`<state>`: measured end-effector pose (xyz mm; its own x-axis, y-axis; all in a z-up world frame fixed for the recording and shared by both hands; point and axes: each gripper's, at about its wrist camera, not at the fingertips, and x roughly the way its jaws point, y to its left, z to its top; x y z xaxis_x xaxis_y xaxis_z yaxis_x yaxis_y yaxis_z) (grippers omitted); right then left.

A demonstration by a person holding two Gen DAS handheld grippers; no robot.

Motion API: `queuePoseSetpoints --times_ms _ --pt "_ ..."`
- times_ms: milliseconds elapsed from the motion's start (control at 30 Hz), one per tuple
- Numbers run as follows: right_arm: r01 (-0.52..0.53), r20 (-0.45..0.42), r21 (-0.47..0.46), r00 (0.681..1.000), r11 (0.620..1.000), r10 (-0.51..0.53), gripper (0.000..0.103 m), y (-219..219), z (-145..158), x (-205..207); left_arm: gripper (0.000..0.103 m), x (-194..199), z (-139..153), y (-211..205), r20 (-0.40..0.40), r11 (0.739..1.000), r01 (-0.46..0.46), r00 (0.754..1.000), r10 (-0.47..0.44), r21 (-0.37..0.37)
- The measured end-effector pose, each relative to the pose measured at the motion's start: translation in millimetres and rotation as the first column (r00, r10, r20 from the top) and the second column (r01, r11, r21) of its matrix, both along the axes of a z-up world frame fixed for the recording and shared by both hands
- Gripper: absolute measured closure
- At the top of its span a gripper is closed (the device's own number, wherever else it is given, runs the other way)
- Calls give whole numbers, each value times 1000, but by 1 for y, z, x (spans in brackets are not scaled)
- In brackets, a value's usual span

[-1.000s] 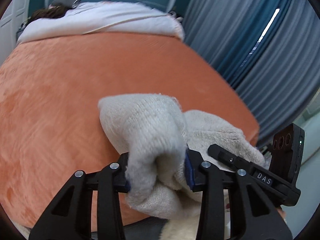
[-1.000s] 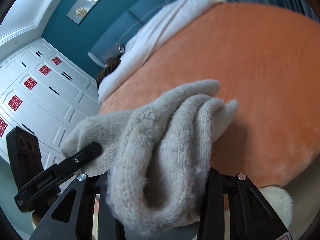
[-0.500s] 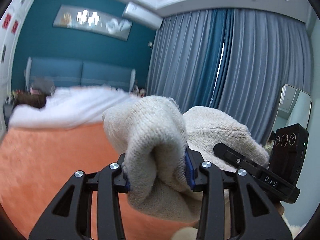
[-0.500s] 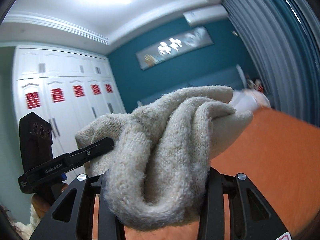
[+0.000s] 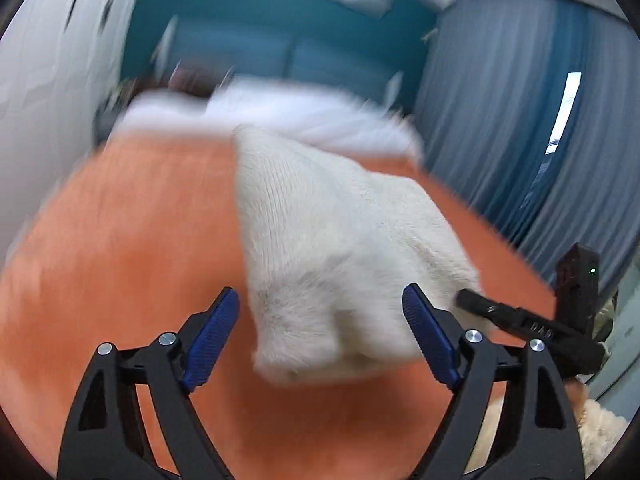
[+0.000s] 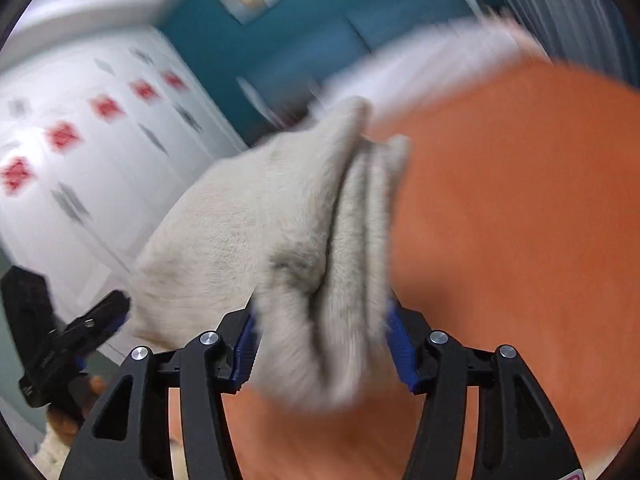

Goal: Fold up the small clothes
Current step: 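Fold the lifted bundle over onto itself with both tools and lower it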

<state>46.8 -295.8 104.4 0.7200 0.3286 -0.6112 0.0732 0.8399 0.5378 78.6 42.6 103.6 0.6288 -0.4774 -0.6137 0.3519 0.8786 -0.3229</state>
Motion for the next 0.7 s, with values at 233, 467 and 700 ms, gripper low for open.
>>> queuePoseSetpoints --times_ms 233,467,700 --pt "52 -128 41 991 998 -46 34 -18 -60 5 14 18 -73 58 -214 974 -147 971 109 -169" --pt "20 -207 -21 978 1000 -24 23 -8 -79 96 7 101 -94 25 -271 969 -154 958 98 -195" --pt "35 -302 84 953 996 -8 41 -13 -126 146 32 140 -154 10 -478 939 -189 878 30 -288"
